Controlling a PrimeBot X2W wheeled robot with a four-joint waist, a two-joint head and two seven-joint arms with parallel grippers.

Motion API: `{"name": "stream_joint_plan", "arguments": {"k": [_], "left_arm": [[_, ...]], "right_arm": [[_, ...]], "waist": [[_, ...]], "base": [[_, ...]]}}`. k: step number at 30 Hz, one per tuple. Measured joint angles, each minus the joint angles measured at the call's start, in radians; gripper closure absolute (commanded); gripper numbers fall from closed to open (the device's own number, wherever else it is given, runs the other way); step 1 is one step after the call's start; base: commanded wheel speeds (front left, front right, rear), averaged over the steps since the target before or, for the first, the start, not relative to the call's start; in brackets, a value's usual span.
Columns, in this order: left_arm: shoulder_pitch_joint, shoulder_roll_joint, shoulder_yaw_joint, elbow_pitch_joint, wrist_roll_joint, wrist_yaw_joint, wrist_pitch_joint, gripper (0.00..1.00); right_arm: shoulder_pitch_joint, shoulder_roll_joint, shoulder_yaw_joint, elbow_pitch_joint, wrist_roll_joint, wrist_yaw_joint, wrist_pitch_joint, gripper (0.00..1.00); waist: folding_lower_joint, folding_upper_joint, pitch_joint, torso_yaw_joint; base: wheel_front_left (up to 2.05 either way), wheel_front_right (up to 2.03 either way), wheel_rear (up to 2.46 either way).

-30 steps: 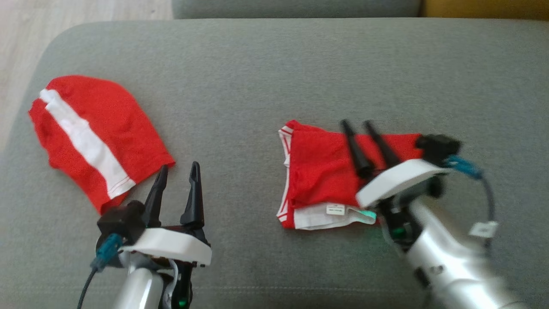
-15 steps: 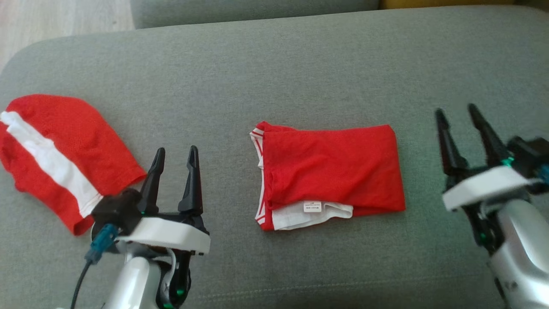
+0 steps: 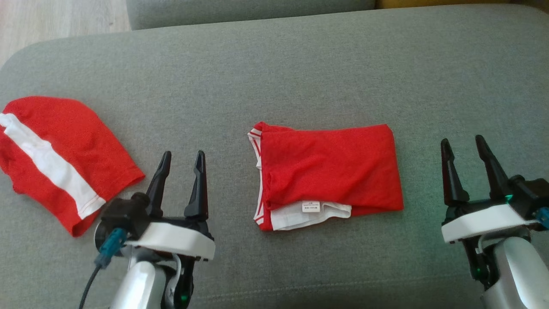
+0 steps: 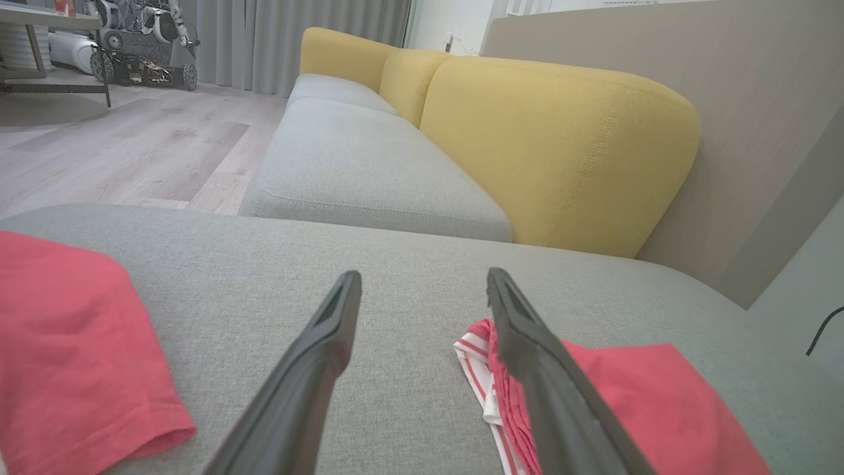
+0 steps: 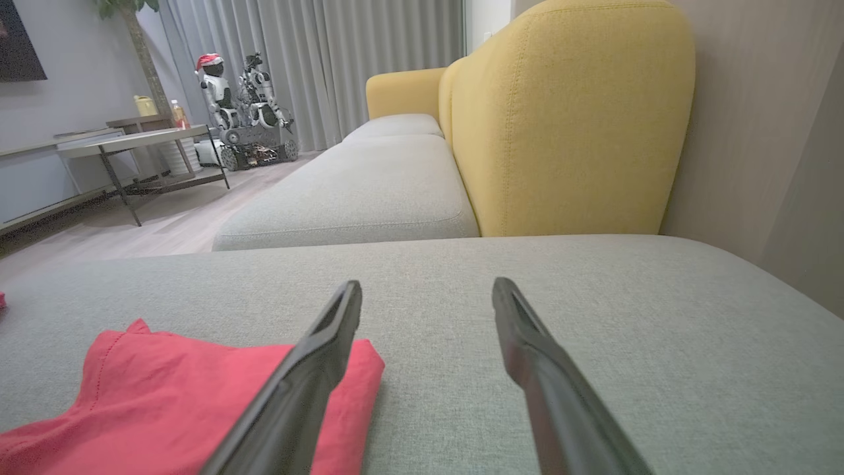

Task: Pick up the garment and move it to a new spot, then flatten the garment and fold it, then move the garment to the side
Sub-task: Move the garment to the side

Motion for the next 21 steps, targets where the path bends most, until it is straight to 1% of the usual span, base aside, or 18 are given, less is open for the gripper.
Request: {"name": "stream_joint_plan", "arguments": {"k": [14,16,21], "left_arm": [[0.011,0.000,-0.008,-0.003,0.000,0.001,0.000,0.00],[0.011,0.000,-0.011,-0.003,0.000,0.001,0.000,0.00],[0.005,0.000,-0.031,0.003,0.000,0.001,0.000,0.00]], "right_arm": [[0.001,0.005,0.002,0.004,-0.008,0.000,0.000,0.00],[0.001,0.005,0.022,0.030,-0.001,0.000,0.000,0.00],[-0.010,0.010,0.074,0.123,0.060,0.000,0.000,0.00]], "waist": [[0.0000,0.0000,0.009,0.016],[0.0000,0.0000,0.017,0.018],[0.0000,0.0000,0.046,0.025]], "base": [[0.00,0.00,0.00],[0.00,0.00,0.00],[0.00,0.00,0.00]]}}
